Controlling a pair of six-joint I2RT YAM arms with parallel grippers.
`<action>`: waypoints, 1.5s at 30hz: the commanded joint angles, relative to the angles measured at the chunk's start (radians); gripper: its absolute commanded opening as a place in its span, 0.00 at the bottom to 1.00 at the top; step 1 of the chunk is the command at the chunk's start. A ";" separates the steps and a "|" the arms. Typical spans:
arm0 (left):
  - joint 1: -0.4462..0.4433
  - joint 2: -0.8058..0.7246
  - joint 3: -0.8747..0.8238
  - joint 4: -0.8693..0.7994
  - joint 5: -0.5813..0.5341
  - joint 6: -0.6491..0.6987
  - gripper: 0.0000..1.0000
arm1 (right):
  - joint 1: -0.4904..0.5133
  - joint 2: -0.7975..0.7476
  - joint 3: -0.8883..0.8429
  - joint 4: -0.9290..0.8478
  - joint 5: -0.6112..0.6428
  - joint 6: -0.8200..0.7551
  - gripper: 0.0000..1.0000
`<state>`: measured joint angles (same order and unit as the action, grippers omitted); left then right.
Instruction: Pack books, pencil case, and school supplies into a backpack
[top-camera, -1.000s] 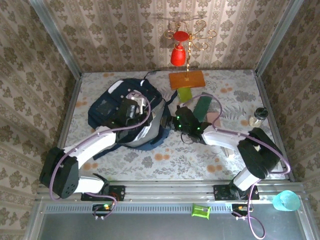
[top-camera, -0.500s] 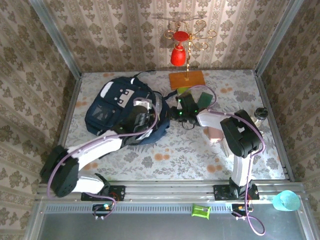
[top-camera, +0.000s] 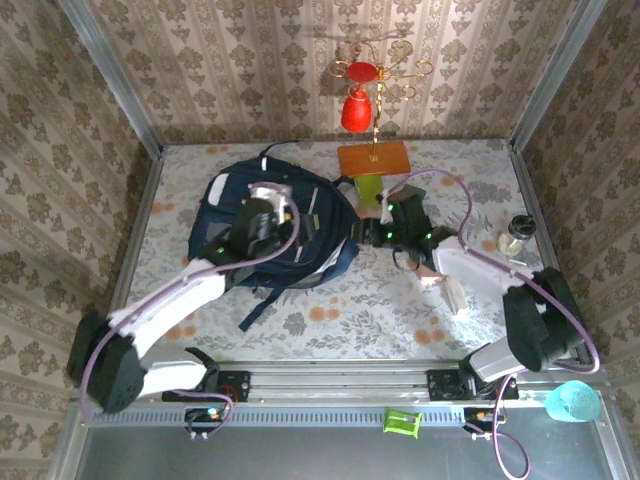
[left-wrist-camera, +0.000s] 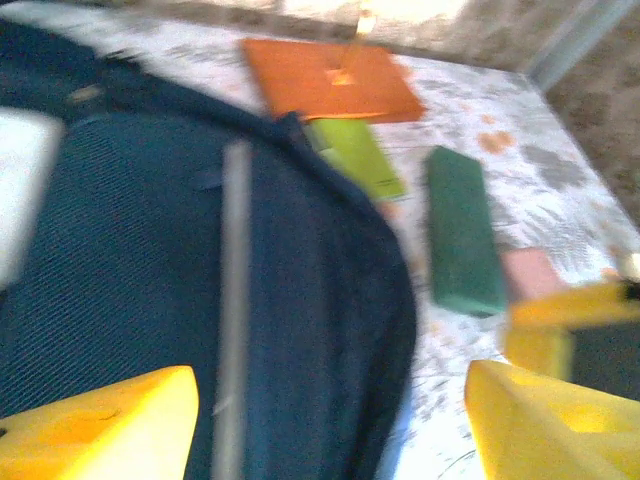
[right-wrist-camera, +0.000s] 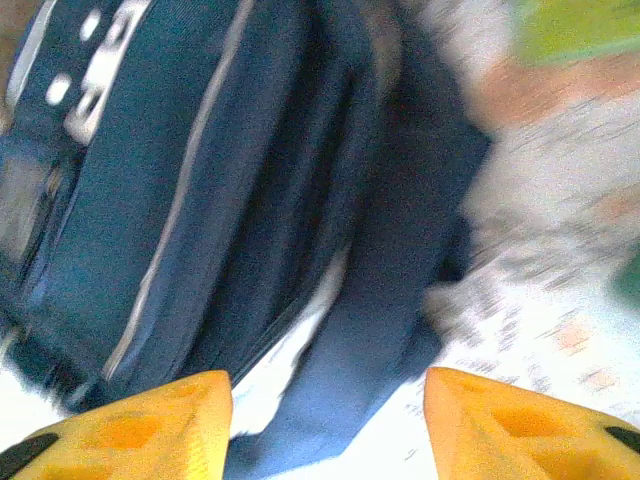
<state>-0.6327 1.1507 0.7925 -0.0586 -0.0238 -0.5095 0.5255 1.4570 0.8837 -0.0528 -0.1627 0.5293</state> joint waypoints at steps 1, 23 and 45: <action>0.088 -0.124 -0.157 -0.226 -0.016 -0.076 0.73 | 0.157 0.001 -0.049 0.031 0.056 0.047 0.58; 0.370 -0.316 -0.376 -0.336 0.205 -0.237 0.87 | 0.321 0.156 -0.006 0.118 0.044 0.101 0.55; 0.426 -0.031 -0.405 0.019 0.288 -0.316 0.67 | 0.325 0.144 -0.036 0.150 0.029 0.151 0.58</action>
<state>-0.2142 1.1023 0.3790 -0.1139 0.2466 -0.8219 0.8482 1.6226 0.8574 0.0719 -0.1349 0.6601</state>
